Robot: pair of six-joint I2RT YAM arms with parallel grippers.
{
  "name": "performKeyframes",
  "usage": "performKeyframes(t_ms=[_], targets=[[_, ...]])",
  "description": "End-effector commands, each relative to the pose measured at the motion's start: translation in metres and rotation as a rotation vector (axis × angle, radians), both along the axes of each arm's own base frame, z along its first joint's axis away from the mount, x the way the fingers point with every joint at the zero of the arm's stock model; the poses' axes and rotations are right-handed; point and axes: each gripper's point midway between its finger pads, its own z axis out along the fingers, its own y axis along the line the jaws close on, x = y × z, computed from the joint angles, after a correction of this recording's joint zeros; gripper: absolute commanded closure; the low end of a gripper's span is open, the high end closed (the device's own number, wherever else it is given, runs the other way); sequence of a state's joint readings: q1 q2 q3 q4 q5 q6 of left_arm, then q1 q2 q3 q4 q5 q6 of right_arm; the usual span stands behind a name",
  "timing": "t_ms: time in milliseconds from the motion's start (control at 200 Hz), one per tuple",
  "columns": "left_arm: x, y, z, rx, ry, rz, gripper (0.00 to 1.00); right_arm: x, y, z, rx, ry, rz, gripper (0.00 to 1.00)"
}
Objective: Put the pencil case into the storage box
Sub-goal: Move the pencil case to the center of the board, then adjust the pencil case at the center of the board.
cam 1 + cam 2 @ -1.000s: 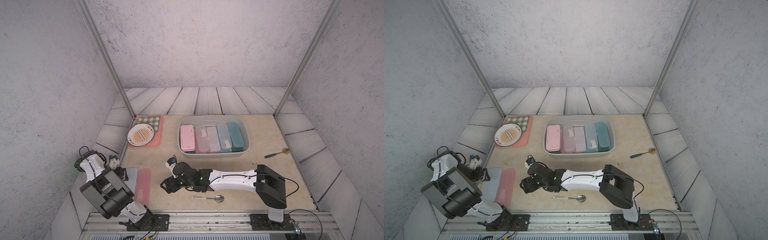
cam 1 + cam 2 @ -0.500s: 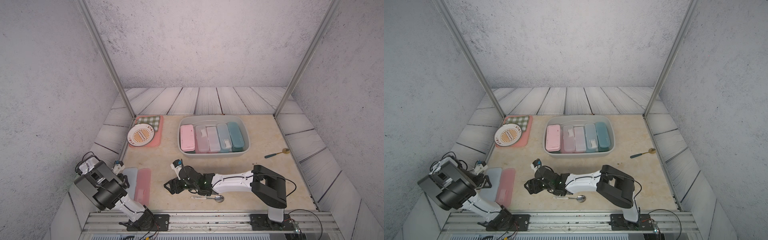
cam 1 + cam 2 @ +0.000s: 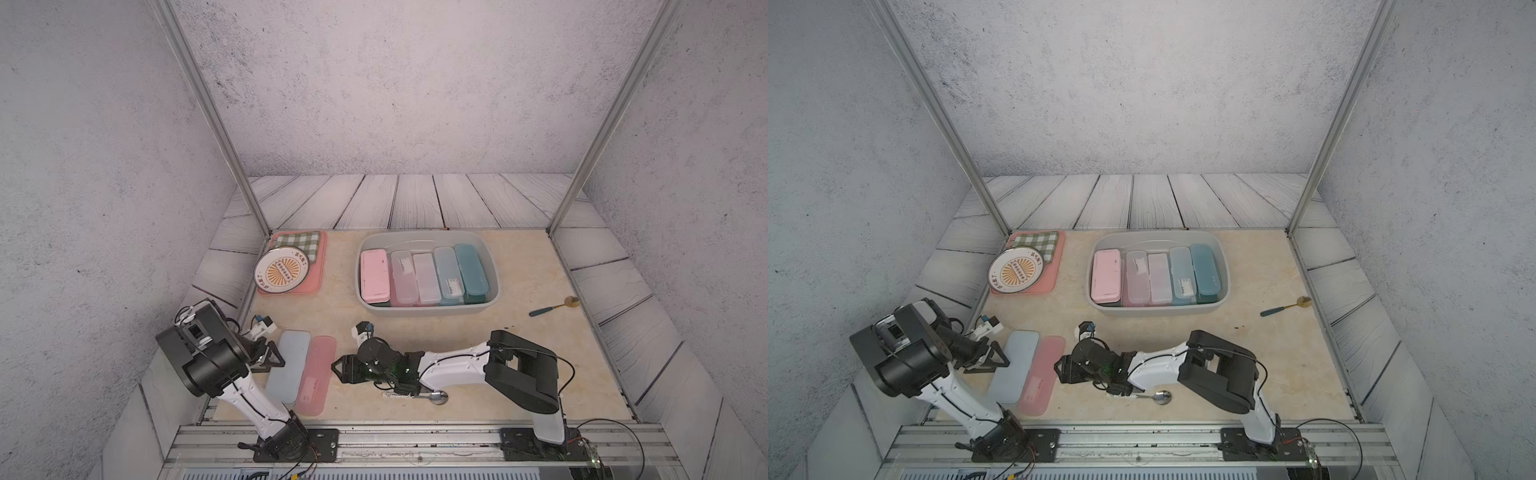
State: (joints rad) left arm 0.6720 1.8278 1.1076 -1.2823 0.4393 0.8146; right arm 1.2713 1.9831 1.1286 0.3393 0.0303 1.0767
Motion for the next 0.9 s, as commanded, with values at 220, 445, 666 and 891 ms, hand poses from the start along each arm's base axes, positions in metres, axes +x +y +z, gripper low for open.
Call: performKeyframes(t_ms=[220,445,666,891], targets=[[0.014,-0.045,0.013,-0.075,0.026,0.018,0.38,0.003,-0.028,-0.054,-0.092,0.202,-0.166,0.42],[0.014,-0.041,0.002,-0.032,0.01,0.01,0.38,0.015,-0.011,-0.072,-0.083,0.261,-0.176,0.51],[0.01,-0.042,-0.005,-0.035,0.016,0.0,0.38,0.054,0.016,-0.072,-0.045,0.246,-0.189,0.65],[0.019,-0.044,0.002,-0.053,-0.014,0.022,0.38,0.102,-0.014,-0.054,-0.23,0.125,-0.238,0.64]])
